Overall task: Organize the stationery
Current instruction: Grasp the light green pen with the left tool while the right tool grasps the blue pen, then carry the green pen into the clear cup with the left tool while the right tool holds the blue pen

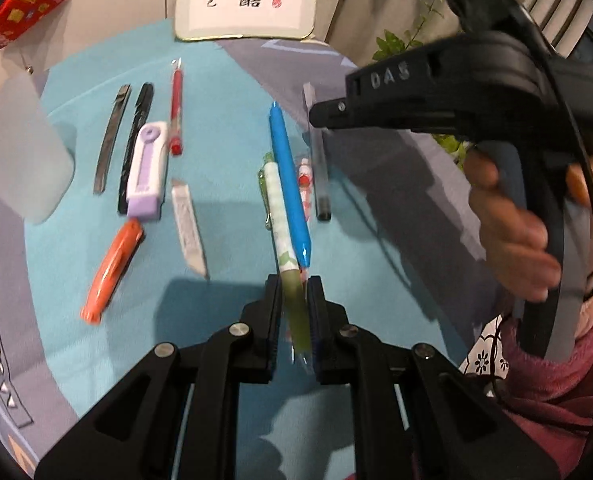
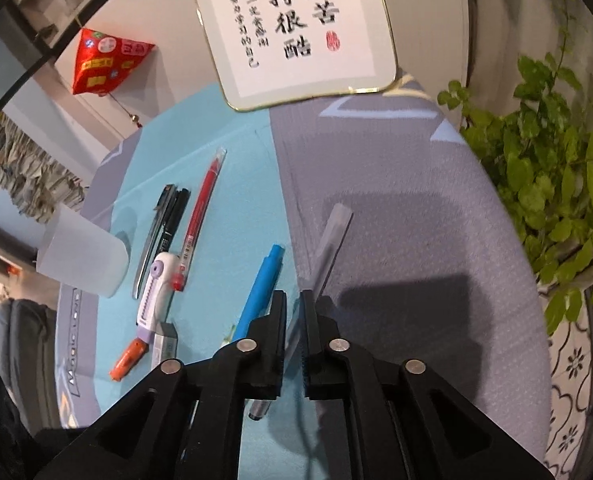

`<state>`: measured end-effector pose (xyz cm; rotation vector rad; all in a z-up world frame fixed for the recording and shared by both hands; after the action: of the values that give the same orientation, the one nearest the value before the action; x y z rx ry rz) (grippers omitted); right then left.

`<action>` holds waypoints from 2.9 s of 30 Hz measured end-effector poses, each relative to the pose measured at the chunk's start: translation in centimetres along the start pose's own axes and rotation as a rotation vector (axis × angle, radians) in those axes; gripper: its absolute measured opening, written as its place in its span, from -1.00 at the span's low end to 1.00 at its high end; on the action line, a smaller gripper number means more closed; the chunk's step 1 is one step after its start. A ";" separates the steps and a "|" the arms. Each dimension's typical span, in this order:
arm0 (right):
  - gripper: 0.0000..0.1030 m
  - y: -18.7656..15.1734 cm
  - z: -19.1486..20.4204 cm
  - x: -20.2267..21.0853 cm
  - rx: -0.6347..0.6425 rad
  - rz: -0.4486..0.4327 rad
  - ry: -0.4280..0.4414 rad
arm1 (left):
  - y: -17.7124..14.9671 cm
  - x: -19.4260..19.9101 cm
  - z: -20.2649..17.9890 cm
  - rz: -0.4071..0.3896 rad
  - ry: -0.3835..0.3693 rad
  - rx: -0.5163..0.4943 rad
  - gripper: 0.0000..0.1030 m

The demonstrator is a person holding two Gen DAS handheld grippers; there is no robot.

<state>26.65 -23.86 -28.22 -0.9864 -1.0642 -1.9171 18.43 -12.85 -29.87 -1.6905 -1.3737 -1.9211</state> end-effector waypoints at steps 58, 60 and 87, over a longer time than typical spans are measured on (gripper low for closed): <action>-0.77 -0.5 -7.5 3.0 -0.109 -0.004 -0.077 | 6.0 -3.1 2.4 0.004 0.165 -0.102 -0.77; -0.67 -0.5 -7.7 3.0 -0.114 -0.005 -0.089 | 5.8 -2.9 2.4 0.003 0.166 -0.103 -0.77; -0.72 0.3 -1.5 9.0 0.030 -0.220 -0.037 | 6.8 9.7 2.6 -0.305 0.185 -0.039 -0.78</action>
<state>22.46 -27.32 -20.91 -0.9235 -1.2639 -2.0574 21.89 -10.72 -18.46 -1.3394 -1.6032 -2.2137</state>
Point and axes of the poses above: each gripper's, at about its wrist camera, not at the fingertips, and x roughly against the way its jaws point, z to its left, y to its top, the point moved 10 cm from there along -x, roughly the way its jaws point, and after that the axes turned 11 degrees about -x, right-handed, at the moved point
